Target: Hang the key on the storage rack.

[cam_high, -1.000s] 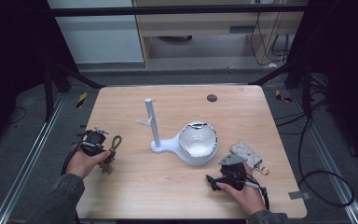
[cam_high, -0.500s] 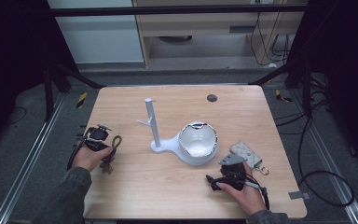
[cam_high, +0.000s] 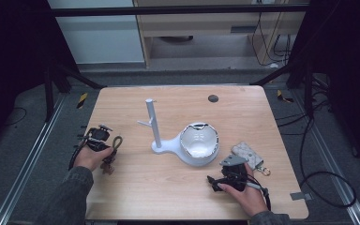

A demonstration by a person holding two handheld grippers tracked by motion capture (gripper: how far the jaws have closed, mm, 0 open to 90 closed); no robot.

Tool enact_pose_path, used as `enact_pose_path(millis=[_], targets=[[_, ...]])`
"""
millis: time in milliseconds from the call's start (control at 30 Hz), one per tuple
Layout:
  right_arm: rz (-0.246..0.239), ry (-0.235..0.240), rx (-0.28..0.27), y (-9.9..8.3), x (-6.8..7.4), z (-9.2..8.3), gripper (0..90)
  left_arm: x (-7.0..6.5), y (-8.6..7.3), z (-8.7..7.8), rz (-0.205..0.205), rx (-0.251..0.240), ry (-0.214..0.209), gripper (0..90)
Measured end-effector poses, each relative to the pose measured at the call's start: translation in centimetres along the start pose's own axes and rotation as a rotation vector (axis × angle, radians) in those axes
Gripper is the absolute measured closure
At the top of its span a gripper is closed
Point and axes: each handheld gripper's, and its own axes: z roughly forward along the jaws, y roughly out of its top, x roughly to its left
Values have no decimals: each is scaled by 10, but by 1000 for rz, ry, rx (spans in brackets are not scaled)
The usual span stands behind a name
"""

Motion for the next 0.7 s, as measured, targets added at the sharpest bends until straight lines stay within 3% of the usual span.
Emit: enact_pose_path(millis=[600, 700], targets=[[0, 2, 1, 0, 0, 0, 27, -4, -1, 5, 8, -5, 10, 652], [0, 2, 0, 0, 0, 0, 27, -5, -2, 1, 13, -27, 25, 659]])
